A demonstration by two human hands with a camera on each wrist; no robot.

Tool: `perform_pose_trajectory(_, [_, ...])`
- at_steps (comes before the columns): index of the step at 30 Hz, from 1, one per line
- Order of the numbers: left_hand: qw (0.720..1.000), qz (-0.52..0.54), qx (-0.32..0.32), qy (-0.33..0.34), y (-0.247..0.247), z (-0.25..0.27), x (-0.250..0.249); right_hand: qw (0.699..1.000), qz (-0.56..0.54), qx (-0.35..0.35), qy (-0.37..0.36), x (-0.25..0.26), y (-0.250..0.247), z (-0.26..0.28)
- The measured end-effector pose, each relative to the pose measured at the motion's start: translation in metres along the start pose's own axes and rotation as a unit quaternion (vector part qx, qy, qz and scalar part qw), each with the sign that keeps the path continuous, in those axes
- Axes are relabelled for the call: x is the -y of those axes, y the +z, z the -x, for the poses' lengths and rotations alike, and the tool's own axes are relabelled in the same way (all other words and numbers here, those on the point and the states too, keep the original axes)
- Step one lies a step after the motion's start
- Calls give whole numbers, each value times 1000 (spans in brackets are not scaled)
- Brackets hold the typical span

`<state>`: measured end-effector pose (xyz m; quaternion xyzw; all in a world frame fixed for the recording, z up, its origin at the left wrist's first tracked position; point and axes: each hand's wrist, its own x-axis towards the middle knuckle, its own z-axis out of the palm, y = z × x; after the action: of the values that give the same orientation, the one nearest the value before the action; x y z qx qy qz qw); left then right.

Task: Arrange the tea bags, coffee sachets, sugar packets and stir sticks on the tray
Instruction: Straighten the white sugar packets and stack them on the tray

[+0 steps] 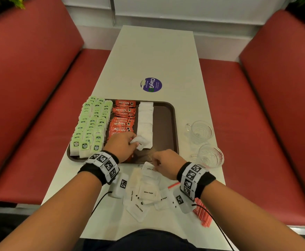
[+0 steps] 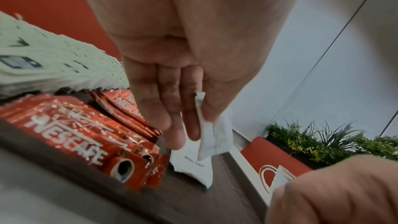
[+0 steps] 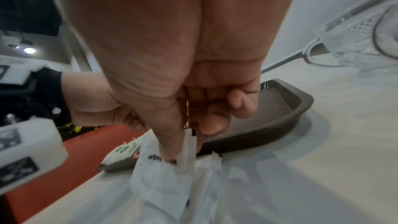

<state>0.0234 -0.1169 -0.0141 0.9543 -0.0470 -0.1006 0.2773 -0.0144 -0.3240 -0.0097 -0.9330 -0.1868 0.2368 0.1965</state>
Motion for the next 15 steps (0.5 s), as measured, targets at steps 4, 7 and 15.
perform_pose_trajectory(4, [999,-43,25,12,12,-12,-7,998,-55,-29,26,-16,-11,0])
perform_pose_trajectory(7, [999,-27,19,-19,16,-19,-10,997,-56,-43,13,-24,-16,-1])
perform_pose_trajectory(15, [986,-110,86,-89,27,-32,-8,998,-34,-46,21,-32,-18,-7])
